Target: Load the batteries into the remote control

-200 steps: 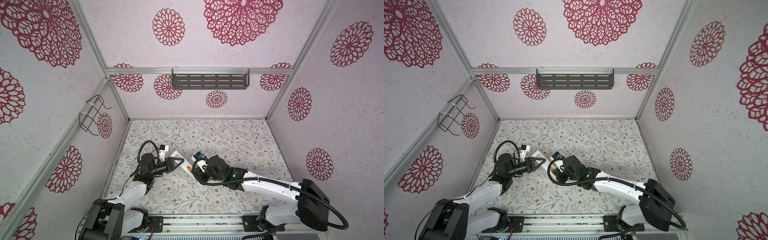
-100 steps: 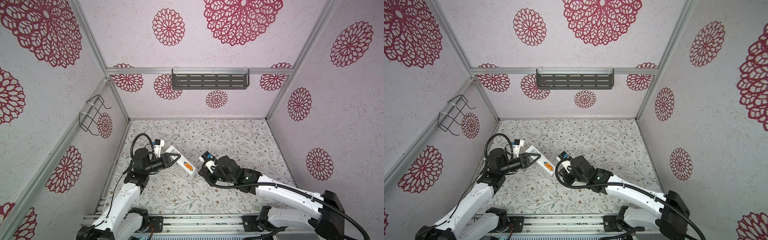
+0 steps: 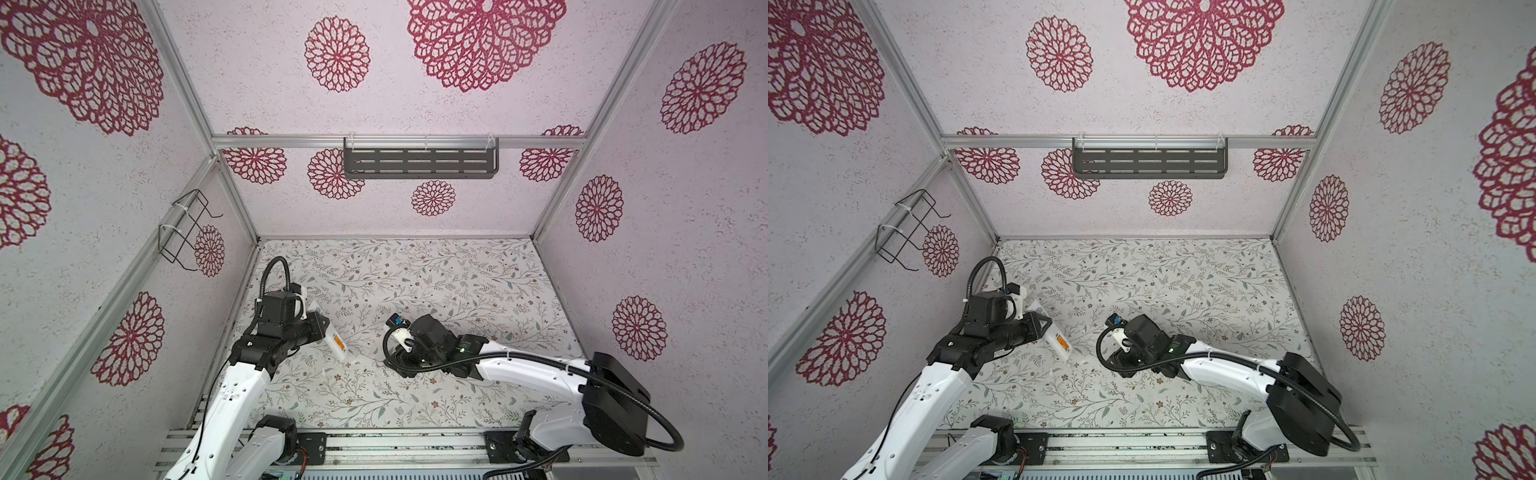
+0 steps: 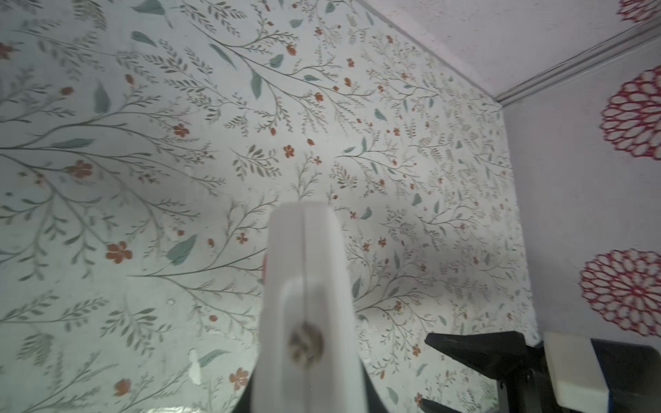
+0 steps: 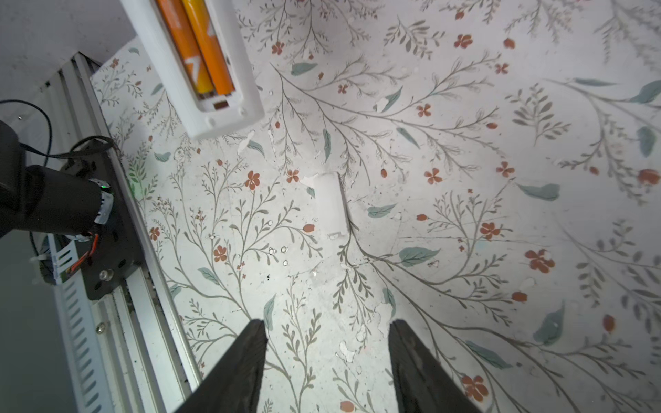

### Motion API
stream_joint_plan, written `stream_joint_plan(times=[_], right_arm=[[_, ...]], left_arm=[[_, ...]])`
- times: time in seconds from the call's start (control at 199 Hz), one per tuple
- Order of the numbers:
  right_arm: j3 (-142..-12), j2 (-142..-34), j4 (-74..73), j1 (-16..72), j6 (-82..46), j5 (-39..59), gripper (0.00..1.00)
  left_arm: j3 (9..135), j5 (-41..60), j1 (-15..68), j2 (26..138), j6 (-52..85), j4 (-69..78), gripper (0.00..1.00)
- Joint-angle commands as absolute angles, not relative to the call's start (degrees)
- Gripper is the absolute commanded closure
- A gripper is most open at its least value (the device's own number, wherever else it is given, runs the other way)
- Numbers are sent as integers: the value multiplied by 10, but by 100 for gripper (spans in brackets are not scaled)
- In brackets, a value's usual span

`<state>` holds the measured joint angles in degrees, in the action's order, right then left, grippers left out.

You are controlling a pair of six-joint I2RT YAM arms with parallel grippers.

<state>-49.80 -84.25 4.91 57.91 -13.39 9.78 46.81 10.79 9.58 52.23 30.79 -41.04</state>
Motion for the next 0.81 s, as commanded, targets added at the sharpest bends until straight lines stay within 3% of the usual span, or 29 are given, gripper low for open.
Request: stream_joint_plan(times=[0.0, 0.403, 0.8], right_arm=[[-540, -881, 15, 582, -118, 132, 39], [-666, -1045, 89, 584, -54, 140, 38], [-697, -1093, 137, 600, -62, 60, 35]], left_arm=[[491, 27, 86, 506, 267, -444, 100], [483, 55, 66, 490, 256, -432, 100], [472, 102, 43, 480, 254, -405, 100]])
